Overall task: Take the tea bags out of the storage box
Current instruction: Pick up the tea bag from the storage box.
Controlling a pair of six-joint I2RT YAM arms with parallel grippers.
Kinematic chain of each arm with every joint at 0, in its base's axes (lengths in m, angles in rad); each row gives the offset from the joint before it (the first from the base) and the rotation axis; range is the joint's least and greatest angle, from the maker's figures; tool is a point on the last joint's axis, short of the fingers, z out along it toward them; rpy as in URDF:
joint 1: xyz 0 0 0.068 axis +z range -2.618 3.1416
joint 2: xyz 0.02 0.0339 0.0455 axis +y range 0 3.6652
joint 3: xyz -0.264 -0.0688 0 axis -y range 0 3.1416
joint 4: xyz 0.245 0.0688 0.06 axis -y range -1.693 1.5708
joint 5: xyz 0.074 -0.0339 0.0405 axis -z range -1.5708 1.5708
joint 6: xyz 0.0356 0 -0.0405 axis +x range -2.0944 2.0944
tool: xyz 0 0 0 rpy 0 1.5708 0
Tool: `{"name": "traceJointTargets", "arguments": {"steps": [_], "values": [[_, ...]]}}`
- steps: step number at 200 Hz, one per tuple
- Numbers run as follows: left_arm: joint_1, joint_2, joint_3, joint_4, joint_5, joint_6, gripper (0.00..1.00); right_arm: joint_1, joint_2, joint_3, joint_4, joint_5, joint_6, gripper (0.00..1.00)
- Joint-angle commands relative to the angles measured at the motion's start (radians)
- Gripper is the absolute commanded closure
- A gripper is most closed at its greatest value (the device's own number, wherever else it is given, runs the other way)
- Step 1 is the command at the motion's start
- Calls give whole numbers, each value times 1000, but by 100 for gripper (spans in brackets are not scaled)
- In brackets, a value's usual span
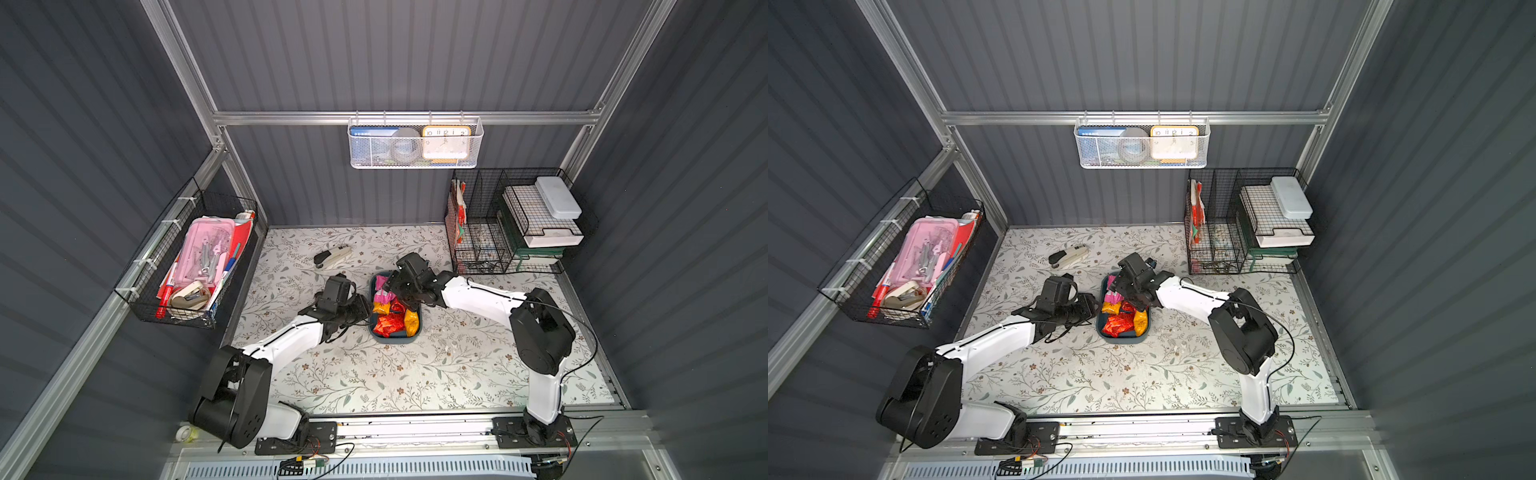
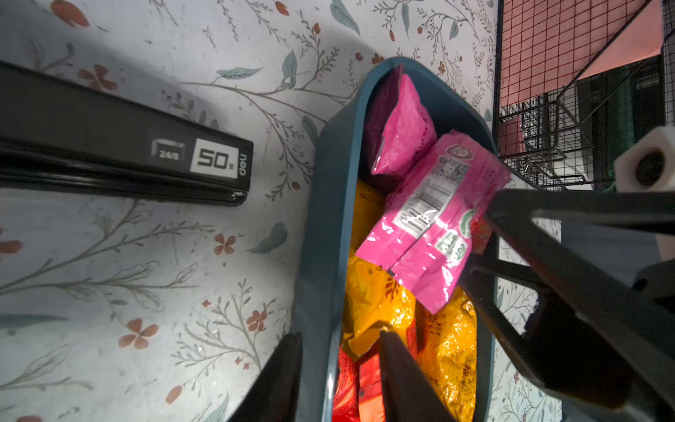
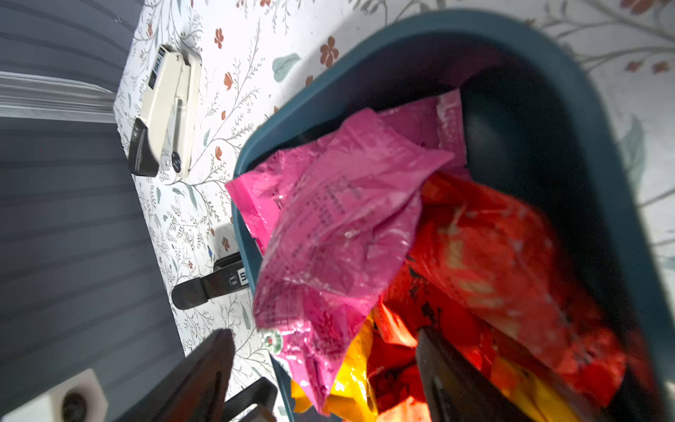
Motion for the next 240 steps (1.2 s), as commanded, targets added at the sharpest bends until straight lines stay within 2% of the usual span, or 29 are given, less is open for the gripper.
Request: {"name": "traceJointTargets", "arguments": {"steps": [1,49,107,147,199,240], "values": [[2,22,-14,9,19,27,64,-1,19,24,-19,35,-10,19],[2,42,-20,15,16,34,69,-9,65,51,-38,27,-16,27],[2,62,-26,5,6,29,74,-11,94,73,-37,6,-35,48],[2,67,-28,10,6,27,76,-17,98,66,-30,0,-46,60],[2,65,-16,5,4,27,75,-18,82,69,-8,-34,-65,79],[3,48,-13,11,-5,15,67,-20,29,50,-1,-59,-97,89]]}}
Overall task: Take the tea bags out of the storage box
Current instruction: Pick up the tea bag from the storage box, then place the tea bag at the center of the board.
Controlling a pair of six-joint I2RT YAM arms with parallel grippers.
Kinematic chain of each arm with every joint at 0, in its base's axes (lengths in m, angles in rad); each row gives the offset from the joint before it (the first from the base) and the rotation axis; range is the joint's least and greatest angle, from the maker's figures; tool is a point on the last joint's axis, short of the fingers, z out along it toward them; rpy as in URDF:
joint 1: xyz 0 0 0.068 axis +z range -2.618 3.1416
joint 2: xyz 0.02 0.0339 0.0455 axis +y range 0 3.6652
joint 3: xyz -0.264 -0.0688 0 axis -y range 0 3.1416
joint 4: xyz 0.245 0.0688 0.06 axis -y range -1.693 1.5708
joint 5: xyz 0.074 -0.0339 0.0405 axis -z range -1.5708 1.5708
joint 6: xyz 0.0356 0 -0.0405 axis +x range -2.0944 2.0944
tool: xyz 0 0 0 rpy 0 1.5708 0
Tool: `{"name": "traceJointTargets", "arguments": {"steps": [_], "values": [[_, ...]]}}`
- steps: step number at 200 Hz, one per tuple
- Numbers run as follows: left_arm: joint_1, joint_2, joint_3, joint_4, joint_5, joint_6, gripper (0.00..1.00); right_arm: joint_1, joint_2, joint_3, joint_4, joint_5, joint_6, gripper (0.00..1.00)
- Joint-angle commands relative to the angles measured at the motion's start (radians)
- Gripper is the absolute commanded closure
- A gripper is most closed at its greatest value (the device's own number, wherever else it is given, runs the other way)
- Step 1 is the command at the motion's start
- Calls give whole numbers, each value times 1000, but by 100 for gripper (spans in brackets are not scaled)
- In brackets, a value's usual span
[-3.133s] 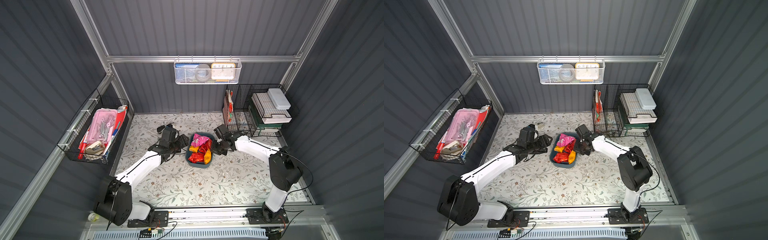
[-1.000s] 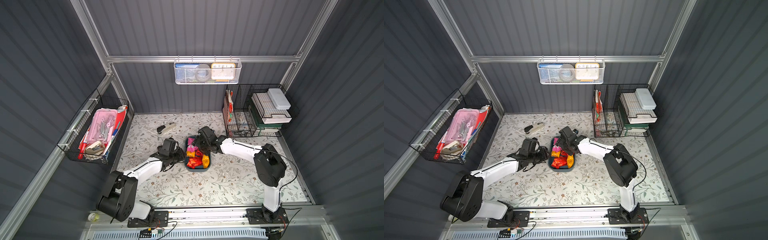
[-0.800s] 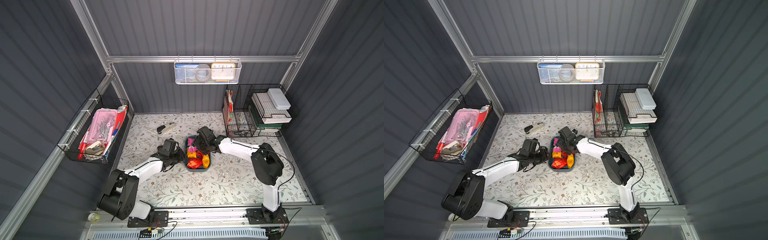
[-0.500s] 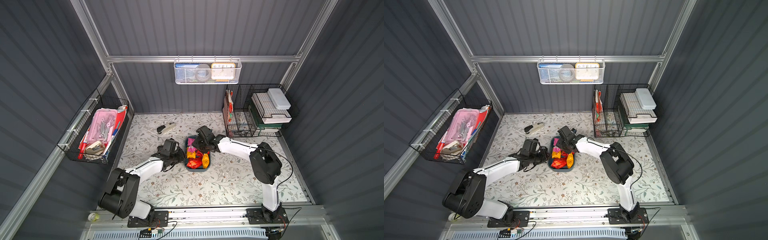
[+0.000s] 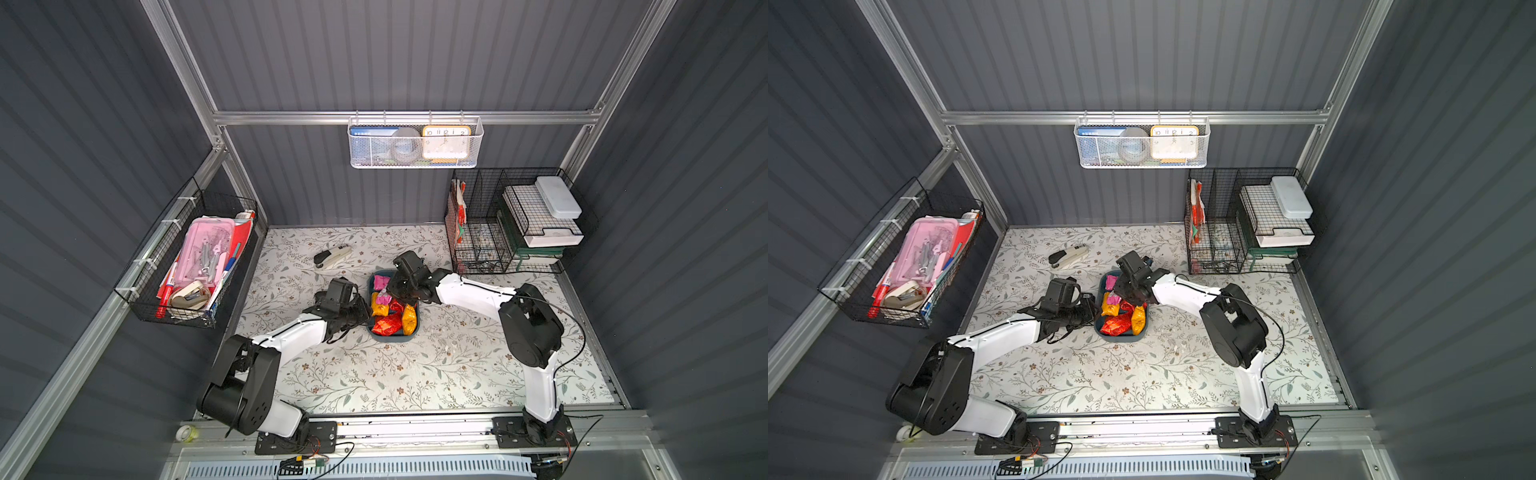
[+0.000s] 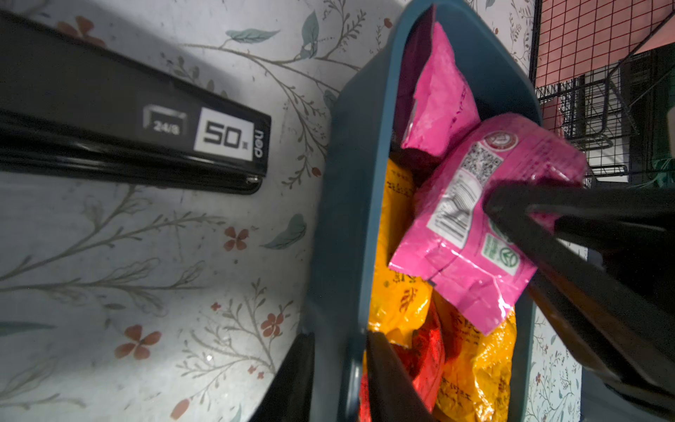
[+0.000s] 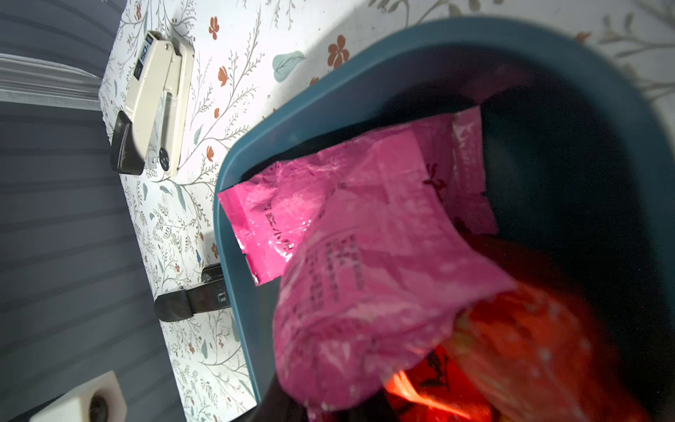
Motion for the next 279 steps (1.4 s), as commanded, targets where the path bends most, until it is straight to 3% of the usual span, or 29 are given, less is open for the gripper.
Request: {"name": "traceJointTargets", "arguments": {"steps": [1,39,95,169,225,279], "values": [[2,-11,-5,-8,-5,5,67,-6,-48,-13,-1,-22,-35,89],[2,-21,11,-16,-15,1,64,-5,-131,-68,24,-67,-101,93],[2,-26,24,-18,-20,0,63,-42,-368,-263,41,-116,-266,94],[2,-34,35,-30,-19,2,63,-261,-682,-499,-300,-209,-545,93],[2,-47,30,-38,-24,2,63,-288,-647,-607,-331,-297,-633,93],[2,-76,19,-45,-41,-4,63,-287,-542,-637,-183,-403,-634,93]]}}
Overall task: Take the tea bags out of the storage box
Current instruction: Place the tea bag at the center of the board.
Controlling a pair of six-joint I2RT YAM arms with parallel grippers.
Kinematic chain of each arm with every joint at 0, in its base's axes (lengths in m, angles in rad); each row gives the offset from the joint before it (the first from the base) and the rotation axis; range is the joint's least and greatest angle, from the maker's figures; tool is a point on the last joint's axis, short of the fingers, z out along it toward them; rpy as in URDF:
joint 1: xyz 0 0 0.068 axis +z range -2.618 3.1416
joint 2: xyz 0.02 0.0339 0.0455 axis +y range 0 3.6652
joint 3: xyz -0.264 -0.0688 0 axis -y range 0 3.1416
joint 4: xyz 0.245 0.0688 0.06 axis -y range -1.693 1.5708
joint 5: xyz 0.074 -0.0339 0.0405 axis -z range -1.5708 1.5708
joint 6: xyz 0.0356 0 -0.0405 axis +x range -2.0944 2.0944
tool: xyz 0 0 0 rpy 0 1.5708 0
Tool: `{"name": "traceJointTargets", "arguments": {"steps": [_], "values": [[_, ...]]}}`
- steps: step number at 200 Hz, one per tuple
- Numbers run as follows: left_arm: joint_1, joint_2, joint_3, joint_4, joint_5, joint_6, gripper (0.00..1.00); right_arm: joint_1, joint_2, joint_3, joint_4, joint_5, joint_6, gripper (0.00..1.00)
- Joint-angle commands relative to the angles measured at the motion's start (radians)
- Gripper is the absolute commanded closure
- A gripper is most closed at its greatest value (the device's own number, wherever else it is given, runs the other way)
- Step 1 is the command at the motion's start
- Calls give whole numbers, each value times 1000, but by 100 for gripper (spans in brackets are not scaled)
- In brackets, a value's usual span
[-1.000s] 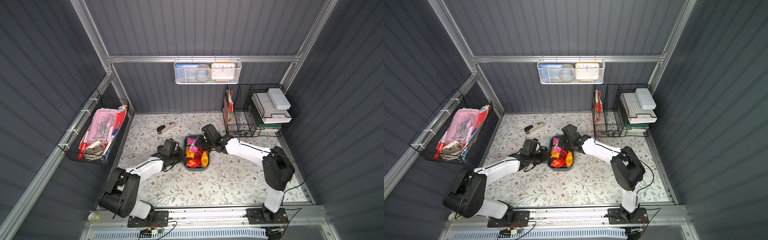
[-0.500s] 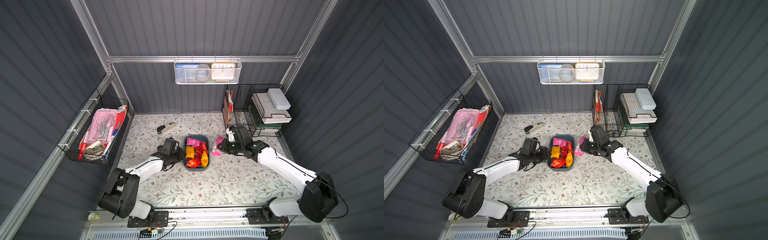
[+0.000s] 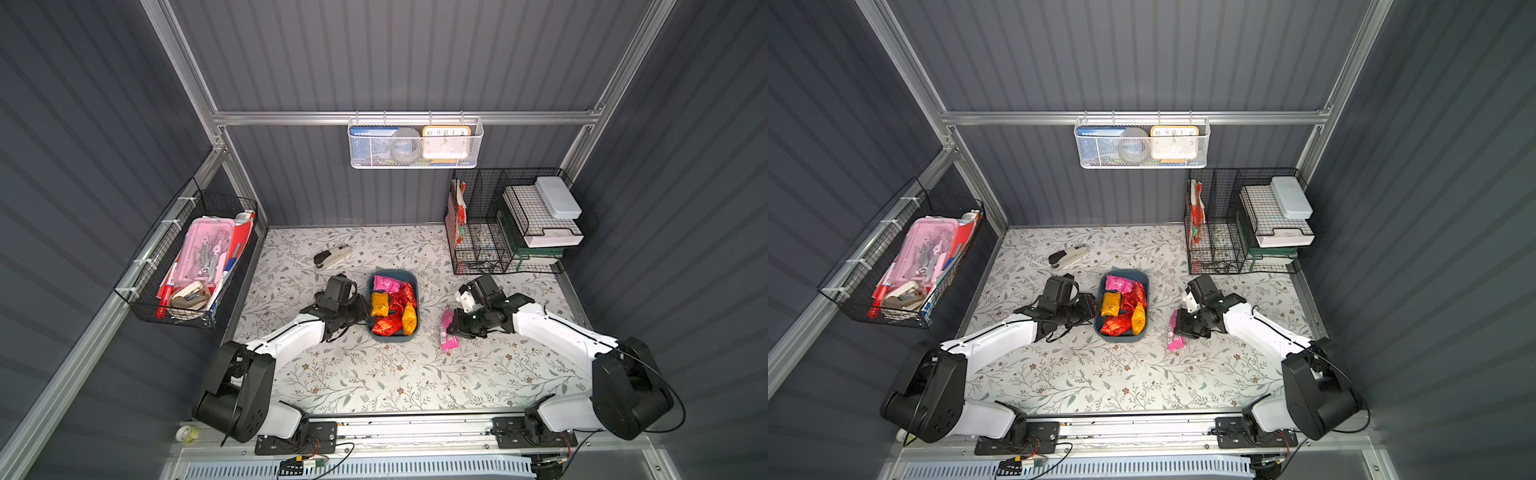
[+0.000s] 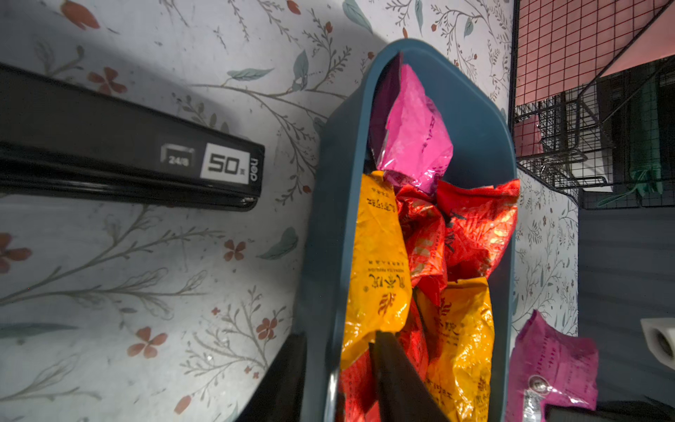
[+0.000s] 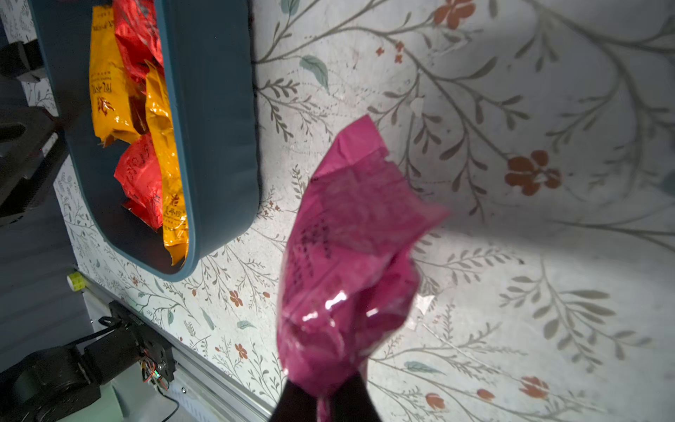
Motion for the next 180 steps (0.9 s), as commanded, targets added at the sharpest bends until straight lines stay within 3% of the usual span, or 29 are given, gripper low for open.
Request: {"name": "traceJointTargets", "arguments": {"steps": [1,48,100,154,180], "values": [[2,-32,2,-27,-15,-4,63,-1,55,-2,63,-70,-27,93],[2,-37,4,-27,-19,-19,63,3,133,-14,162,-85,3,91],[2,-51,15,-40,-43,-15,63,3,115,-48,112,40,-2,59],[1,-51,33,-55,-46,-8,62,18,-24,16,-82,303,41,53],[2,-47,33,-46,-48,-16,63,82,-64,95,-104,328,85,53]]}}
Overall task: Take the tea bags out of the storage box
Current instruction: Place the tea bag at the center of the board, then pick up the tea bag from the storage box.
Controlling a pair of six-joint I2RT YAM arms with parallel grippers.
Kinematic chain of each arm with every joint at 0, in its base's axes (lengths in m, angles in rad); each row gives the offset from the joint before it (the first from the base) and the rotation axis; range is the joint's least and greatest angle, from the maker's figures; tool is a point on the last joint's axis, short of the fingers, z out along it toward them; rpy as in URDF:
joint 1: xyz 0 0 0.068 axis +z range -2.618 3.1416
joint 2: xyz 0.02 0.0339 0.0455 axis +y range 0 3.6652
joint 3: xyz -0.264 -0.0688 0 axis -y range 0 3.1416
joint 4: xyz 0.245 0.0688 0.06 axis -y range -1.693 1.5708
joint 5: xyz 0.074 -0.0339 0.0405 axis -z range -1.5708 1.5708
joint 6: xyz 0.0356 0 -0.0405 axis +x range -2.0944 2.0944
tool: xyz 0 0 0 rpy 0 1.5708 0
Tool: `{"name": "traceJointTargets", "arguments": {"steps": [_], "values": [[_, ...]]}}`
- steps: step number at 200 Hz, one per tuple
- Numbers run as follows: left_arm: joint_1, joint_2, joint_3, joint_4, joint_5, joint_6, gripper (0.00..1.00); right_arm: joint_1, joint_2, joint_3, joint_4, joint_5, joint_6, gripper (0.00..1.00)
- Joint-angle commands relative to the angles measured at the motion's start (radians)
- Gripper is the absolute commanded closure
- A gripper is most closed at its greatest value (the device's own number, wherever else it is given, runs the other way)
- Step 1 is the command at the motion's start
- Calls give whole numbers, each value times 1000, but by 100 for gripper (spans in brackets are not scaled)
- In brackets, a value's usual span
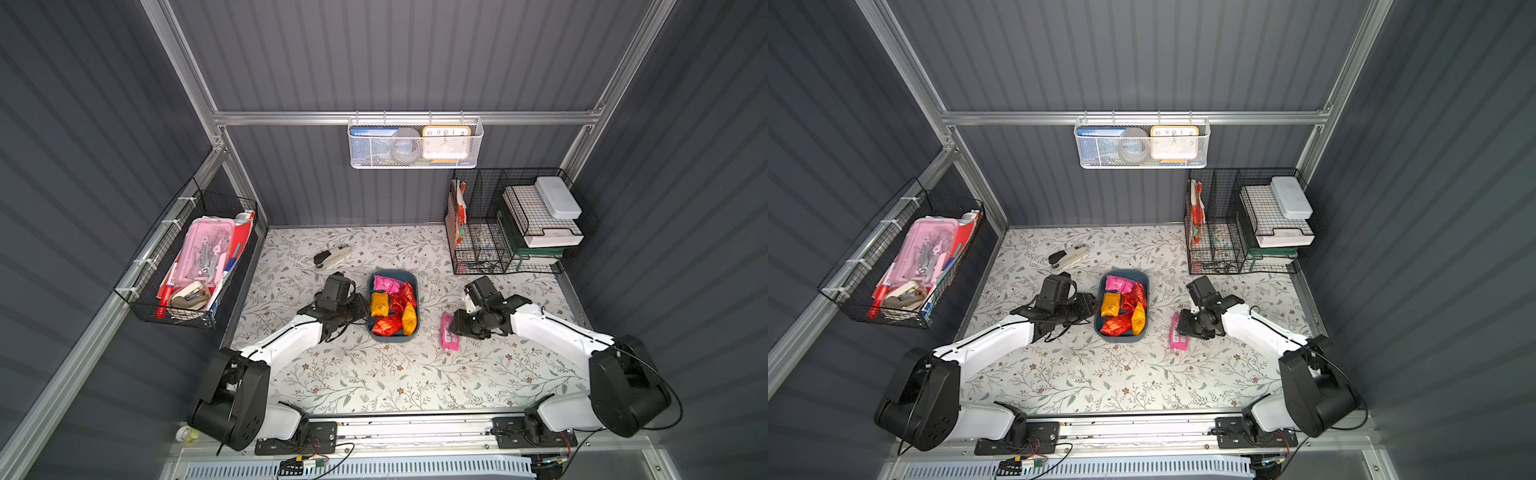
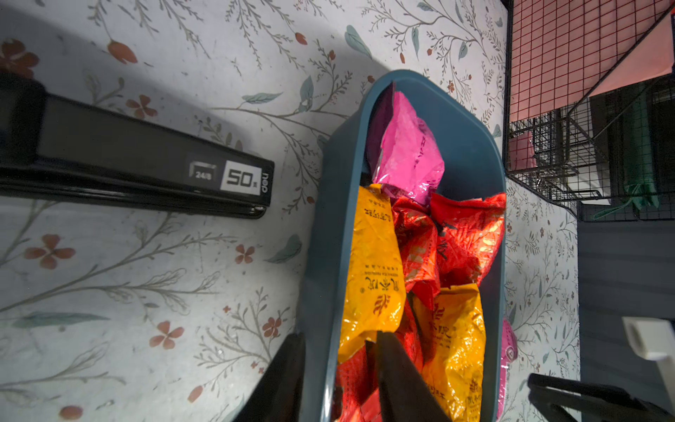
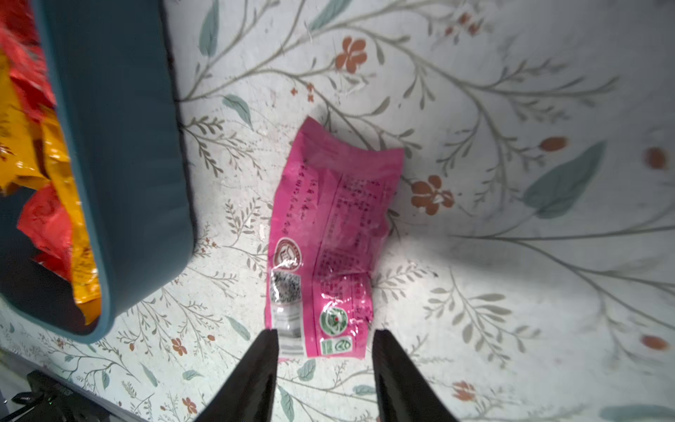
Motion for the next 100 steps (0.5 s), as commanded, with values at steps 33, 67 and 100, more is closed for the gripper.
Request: {"name": "traceJointTargets", "arguments": {"steps": [33,67,100], "values": [[2,-11,22,-11,-14,-27,63,190,14,218,-53,146,134,54],[2,-9,-1,7,-3,-72,63,291,134,368,-37,162,155,54],[2,-10,-24,18,7,-91,63,347,293,507,-78,134,17,51]]}}
